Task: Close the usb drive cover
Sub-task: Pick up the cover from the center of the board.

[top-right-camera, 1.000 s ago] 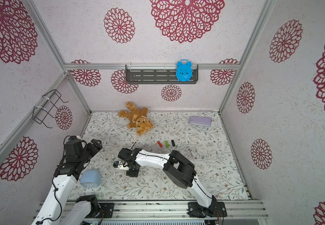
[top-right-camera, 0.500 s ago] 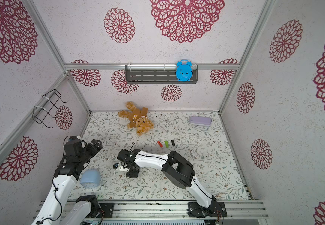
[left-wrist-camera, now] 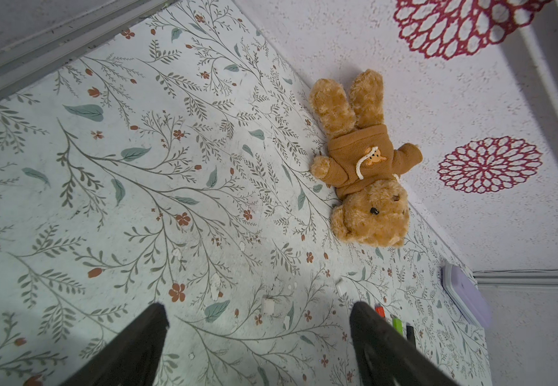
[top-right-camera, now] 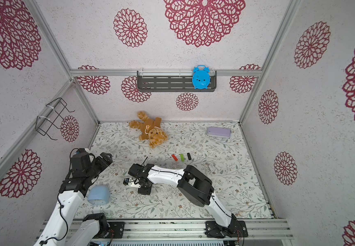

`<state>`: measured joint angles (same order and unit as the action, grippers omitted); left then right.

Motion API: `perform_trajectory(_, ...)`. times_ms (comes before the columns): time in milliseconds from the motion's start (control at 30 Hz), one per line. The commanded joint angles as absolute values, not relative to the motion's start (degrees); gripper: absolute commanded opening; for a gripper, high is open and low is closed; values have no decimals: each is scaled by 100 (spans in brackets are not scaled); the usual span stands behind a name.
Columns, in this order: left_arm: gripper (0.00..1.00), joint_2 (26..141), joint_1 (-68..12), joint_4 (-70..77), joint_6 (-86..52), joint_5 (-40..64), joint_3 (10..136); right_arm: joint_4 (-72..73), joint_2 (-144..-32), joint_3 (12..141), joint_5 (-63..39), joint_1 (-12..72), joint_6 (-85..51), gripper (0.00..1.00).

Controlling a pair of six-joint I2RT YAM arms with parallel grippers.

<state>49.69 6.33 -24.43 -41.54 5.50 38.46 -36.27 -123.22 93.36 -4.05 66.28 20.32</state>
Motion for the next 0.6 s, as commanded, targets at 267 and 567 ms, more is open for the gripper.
perform_trajectory(267, 86, 5642, 685, -1484, -4131, 2236, 3848, -2199, -10418, 7618, -122, 5926, 1328, 20)
perform_trajectory(567, 76, 7654, -471, -500, -4006, 4547, 4508, -1362, -9137, 6434, 272, 5343, 1051, 20)
